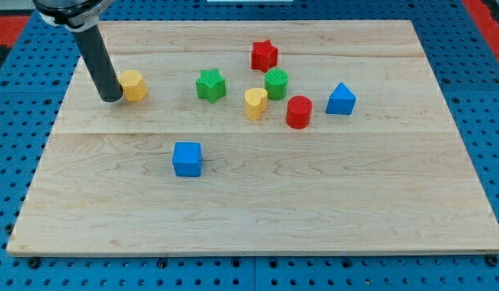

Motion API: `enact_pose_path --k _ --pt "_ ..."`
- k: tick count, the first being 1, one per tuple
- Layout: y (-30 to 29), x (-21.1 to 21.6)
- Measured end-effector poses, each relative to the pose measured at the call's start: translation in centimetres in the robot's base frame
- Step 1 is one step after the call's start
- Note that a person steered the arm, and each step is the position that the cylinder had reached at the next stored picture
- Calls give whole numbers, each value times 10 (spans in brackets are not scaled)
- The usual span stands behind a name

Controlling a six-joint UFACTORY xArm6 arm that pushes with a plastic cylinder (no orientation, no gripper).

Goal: Slide the yellow hexagon towards the top center of the board

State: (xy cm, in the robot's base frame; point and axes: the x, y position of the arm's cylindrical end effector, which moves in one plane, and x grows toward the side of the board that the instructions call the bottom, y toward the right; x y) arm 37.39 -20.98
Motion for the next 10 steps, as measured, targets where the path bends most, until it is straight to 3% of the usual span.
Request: enact_pose_path --k 5,10 --pt "21 -5" --pt "46 -74"
